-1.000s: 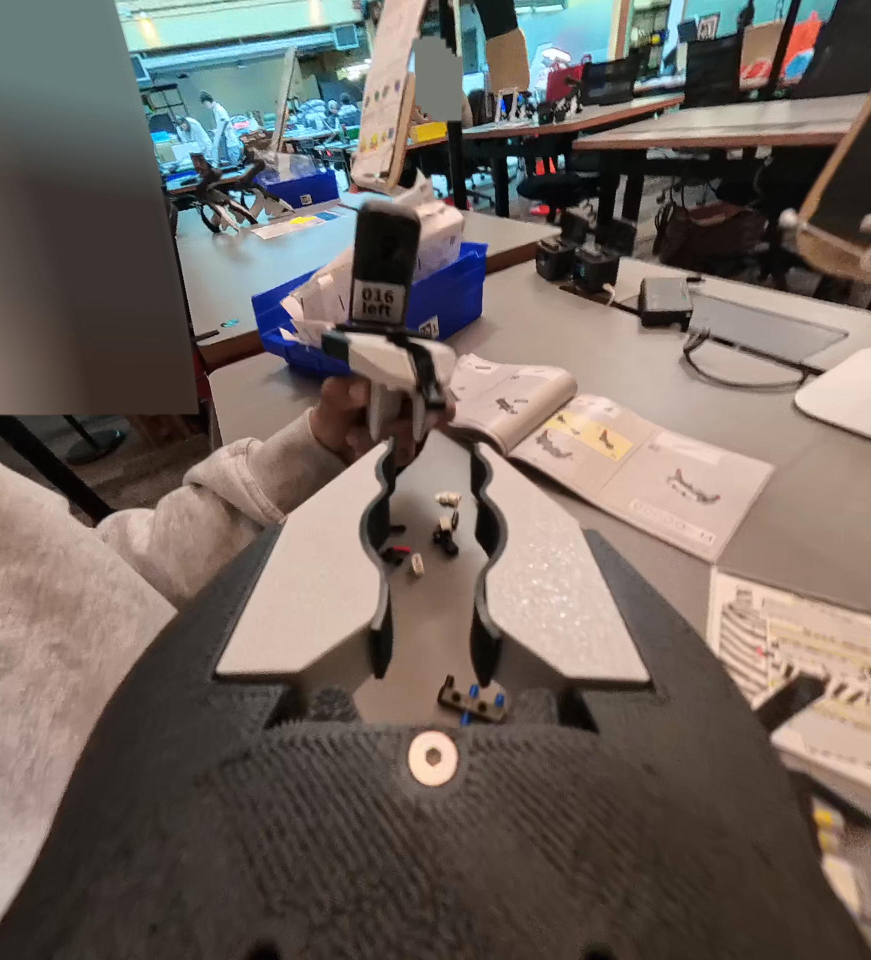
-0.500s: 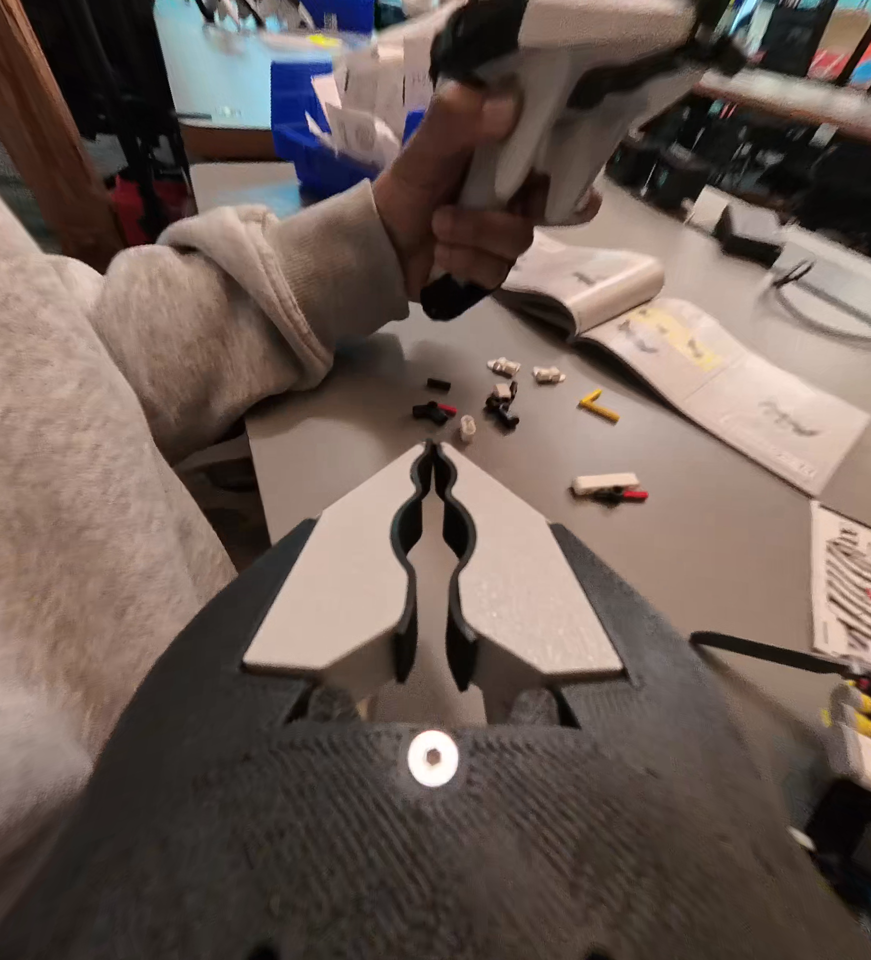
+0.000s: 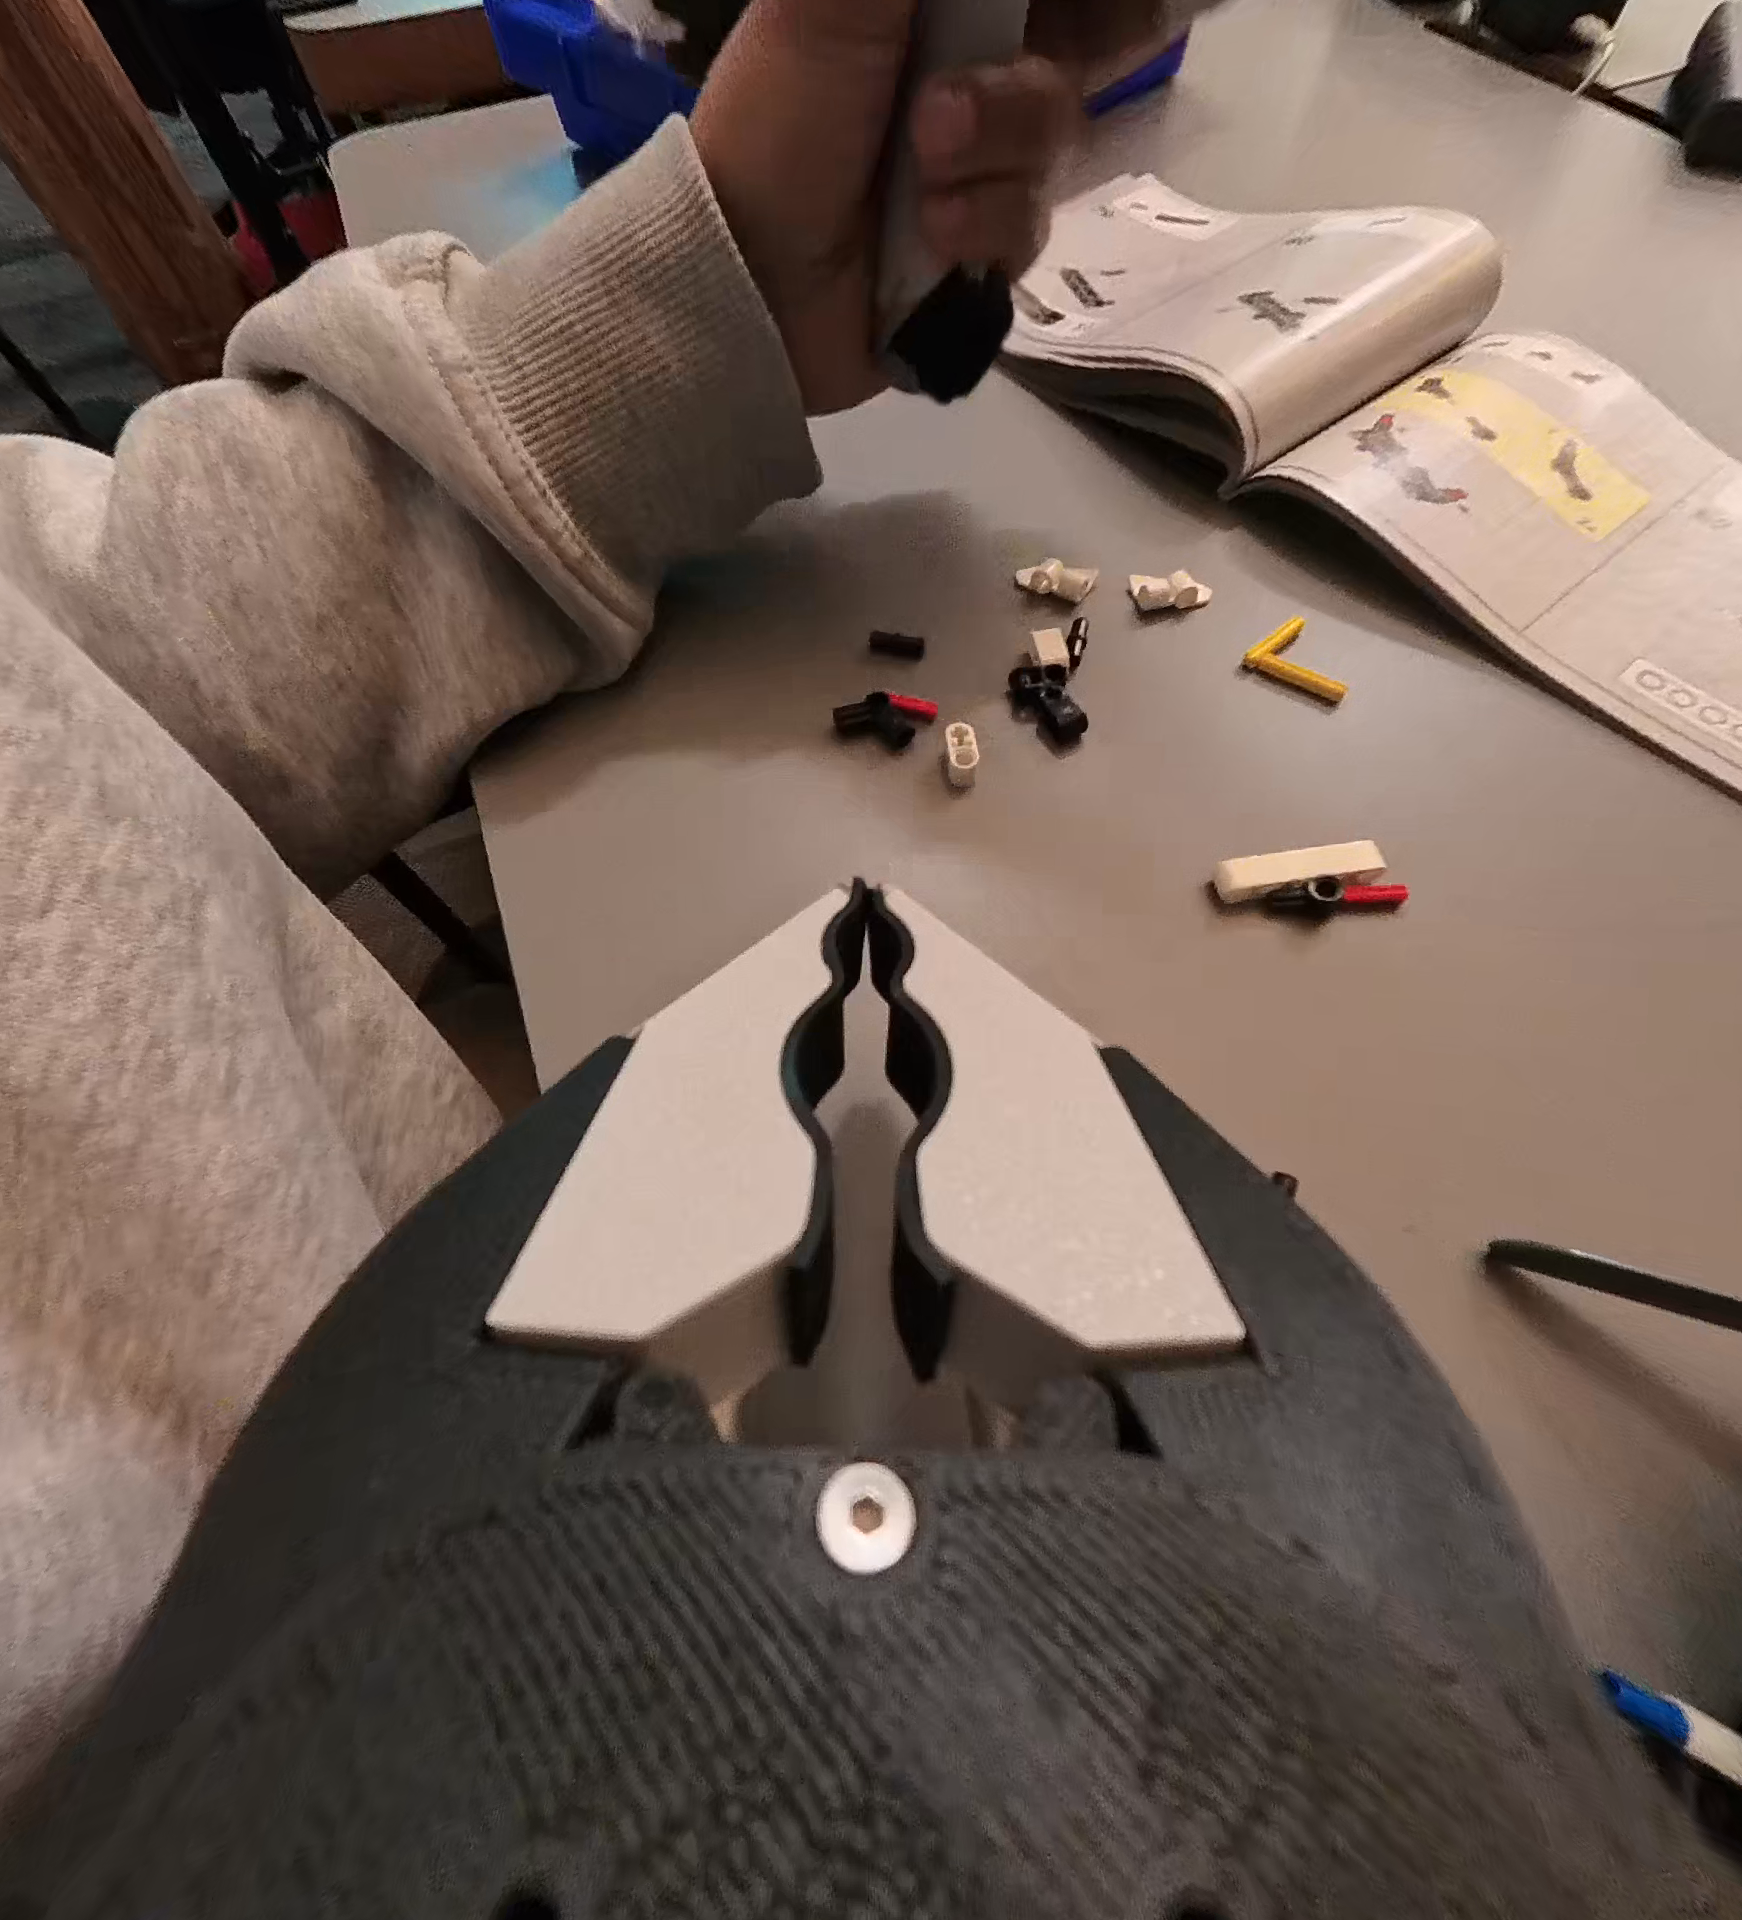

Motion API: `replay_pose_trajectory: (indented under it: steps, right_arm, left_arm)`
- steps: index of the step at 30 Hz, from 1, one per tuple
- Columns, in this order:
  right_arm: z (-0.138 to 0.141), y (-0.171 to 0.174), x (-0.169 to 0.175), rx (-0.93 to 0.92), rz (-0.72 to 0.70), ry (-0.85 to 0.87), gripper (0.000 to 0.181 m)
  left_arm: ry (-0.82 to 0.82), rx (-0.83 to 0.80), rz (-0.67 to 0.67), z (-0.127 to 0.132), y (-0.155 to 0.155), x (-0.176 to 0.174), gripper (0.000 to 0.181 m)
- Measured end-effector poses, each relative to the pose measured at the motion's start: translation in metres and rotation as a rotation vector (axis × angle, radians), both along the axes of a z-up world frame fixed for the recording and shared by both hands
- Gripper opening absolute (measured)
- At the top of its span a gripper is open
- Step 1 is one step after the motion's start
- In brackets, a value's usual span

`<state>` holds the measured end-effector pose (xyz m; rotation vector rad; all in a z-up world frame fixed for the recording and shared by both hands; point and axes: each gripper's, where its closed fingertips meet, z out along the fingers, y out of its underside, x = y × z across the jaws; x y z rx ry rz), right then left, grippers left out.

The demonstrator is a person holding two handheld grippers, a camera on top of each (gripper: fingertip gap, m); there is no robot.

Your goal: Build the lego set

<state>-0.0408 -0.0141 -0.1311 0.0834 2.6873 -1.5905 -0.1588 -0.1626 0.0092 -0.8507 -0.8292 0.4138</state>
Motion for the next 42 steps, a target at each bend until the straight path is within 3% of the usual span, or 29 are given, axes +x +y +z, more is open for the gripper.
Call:
replay_pose_trajectory:
  steps: [3,12,42]
  right_arm:
    - [-0.002,-0.001,0.000,0.014,0.002,-0.006,0.000]
    - [-0.005,-0.001,-0.001,0.028,-0.003,-0.014,0.000]
    - [-0.023,-0.004,0.002,0.143,0.016,-0.008,0.000]
  left_arm:
    - [-0.003,0.084,0.046,0.000,-0.021,0.002,0.005]
    - [-0.068,-0.083,0.089,-0.011,-0.004,-0.008,0.006]
    - [-0.039,-0.037,0.128,-0.006,-0.015,-0.005,0.006]
